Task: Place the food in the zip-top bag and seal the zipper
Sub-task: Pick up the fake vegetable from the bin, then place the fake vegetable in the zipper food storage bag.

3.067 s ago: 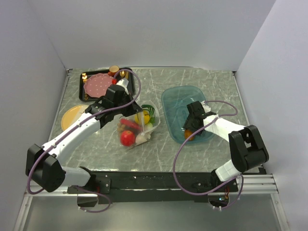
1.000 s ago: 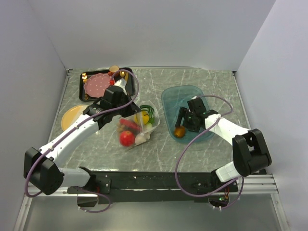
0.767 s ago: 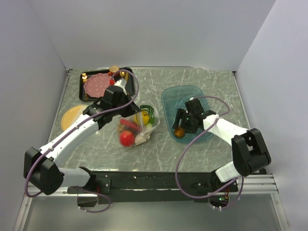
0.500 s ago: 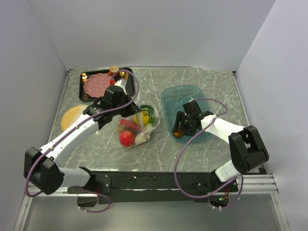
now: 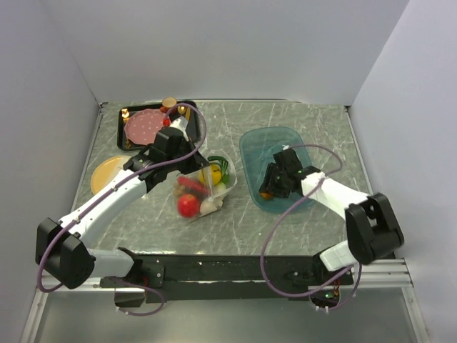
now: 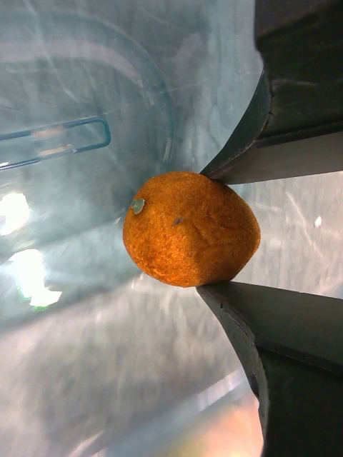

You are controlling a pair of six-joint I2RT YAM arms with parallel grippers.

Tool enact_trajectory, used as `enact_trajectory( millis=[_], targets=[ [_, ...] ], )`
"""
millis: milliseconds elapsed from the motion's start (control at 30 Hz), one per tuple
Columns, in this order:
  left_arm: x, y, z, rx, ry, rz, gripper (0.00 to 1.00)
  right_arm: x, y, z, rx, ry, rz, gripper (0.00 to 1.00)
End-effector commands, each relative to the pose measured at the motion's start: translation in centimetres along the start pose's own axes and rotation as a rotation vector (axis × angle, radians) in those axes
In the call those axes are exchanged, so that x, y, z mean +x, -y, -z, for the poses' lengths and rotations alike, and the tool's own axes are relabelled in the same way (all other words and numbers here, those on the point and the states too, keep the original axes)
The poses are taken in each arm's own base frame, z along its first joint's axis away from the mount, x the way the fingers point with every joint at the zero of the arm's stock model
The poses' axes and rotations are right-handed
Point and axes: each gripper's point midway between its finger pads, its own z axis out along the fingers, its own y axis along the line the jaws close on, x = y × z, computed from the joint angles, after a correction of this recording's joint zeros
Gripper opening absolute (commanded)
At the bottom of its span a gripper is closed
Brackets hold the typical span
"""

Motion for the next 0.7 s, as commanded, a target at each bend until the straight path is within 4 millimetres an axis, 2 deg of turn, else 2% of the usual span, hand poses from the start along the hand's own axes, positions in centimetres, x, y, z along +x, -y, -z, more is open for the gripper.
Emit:
enact_trajectory(
  millis=[0, 67, 100, 133, 167, 200, 300, 467, 500, 633, 667],
  targets=[
    [-0.9, 0.5, 0.4, 0.007, 0.040, -0.012, 0.01, -4.2, -4.0, 4.7, -0.129, 0.248, -0.036, 0.22],
    [-0.9, 0.4, 0.4, -0.002, 0.036, -0.009, 0.01, -4.4, -5.5, 5.7, -0.175, 0.282, -0.031, 0.22],
    [-1.0, 0.4, 0.4, -0.003, 0.037, -0.006, 0.01, -4.4, -7.5, 6.4, -0.274, 0.282, -0.028, 0.22],
    [-0.8, 0.4, 0.4, 0.001, 0.031, 0.000, 0.01, -4.4, -8.4, 6.7, -0.311, 0.288, -0.024, 0.22],
    [-0.9, 0.7, 0.3, 0.015, 0.037, 0.002, 0.01, -3.6, -10.0, 7.0, -0.370, 0.259, 0.002, 0.22],
    [-0.8, 0.7, 0.2, 0.020, 0.033, 0.005, 0.01, -3.5, -11.6, 7.0, -0.425, 0.239, 0.013, 0.23],
    [-0.5, 1.0, 0.1, 0.037, 0.020, 0.013, 0.01, -2.9, -14.6, 6.2, -0.514, 0.179, 0.039, 0.24],
    [-0.4, 0.8, 0.1, 0.031, 0.021, 0.011, 0.01, -1.7, -19.4, 6.4, -0.687, 0.132, 0.083, 0.24],
    [-0.4, 0.7, 0.1, 0.025, 0.021, 0.012, 0.01, -1.4, -21.1, 6.3, -0.745, 0.126, 0.087, 0.24],
    [-0.3, 0.4, 0.0, 0.016, 0.019, 0.012, 0.01, 0.2, -24.4, 6.9, -0.810, 0.090, 0.154, 0.23],
    [-0.2, 0.4, 0.0, 0.014, 0.017, 0.013, 0.01, 0.2, -24.6, 6.8, -0.796, 0.098, 0.153, 0.23]
  ],
)
